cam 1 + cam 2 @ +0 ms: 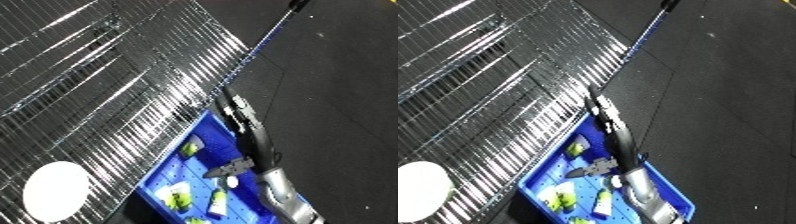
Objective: Pick up the object and place it into the box
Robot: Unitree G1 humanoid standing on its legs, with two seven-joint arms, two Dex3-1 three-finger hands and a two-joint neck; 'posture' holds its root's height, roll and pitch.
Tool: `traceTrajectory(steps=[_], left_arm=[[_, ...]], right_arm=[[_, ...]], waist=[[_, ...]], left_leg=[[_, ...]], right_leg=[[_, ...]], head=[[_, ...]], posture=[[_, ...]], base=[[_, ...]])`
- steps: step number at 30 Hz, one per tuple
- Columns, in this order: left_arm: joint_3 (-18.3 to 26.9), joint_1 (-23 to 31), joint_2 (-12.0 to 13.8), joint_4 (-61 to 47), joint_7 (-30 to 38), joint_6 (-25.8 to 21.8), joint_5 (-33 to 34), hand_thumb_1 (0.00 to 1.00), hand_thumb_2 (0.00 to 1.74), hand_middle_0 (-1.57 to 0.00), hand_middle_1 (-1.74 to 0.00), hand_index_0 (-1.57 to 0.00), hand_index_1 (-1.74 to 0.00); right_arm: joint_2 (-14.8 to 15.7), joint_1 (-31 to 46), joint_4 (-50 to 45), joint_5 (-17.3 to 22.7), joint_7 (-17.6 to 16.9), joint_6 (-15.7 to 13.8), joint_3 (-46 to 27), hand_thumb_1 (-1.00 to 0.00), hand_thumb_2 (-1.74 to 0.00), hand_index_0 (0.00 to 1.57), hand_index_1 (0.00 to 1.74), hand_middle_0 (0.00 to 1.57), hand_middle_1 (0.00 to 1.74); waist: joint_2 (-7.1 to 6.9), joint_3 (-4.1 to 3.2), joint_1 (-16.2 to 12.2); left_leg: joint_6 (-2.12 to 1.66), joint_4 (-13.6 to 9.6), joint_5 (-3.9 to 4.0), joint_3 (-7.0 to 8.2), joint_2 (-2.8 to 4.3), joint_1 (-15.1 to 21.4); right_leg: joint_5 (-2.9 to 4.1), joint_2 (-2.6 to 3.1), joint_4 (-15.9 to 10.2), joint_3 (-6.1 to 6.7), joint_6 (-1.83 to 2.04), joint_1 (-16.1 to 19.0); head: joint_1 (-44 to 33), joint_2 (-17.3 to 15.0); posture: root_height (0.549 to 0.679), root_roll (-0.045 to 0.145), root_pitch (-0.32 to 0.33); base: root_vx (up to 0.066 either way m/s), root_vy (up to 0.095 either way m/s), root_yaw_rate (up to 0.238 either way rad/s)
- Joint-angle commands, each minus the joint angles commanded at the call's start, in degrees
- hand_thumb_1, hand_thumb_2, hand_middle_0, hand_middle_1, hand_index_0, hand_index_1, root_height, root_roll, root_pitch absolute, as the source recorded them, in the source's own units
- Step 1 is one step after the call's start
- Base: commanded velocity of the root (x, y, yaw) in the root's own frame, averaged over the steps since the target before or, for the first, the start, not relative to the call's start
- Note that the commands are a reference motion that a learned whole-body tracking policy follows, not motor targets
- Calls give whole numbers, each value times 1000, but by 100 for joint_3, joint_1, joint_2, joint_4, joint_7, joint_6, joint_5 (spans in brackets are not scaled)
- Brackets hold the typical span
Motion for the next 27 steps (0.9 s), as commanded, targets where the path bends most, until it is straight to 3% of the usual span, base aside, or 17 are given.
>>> traceTrajectory(steps=[11,19,27], left_arm=[[42,83,69,-38,-367,429,93,1000,1740,-1570,-1740,-1570,-1740],[47,204,132,-98,-488,597,126,1000,1740,-1570,-1740,-1570,-1740],[15,377,191,-234,-560,709,185,1000,1740,-1570,-1740,-1570,-1740]], right_arm=[[84,-262,-282,-361,251,453,428,0,0,0,0,0,0],[173,-305,-242,-486,412,685,674,0,0,0,0,0,0],[186,-332,-106,-481,446,689,834,0,0,0,0,0,0]], waist=[[-90,-115,352],[-121,-164,530],[-122,-146,672]], left_leg=[[17,339,-59,-195,-50,-66],[21,584,-86,-263,-76,-155],[39,763,-101,-286,-104,-241]], right_leg=[[-195,-74,274,-185,-55,116],[-278,-154,473,-308,-53,106],[-317,-226,676,-399,-38,18]], head=[[-1368,-426],[-2008,-639],[-2380,-577]], posture=[[632,72,-5],[627,69,-22],[622,64,-35]], base=[[72,-73,165],[68,-35,115],[57,-14,99]])
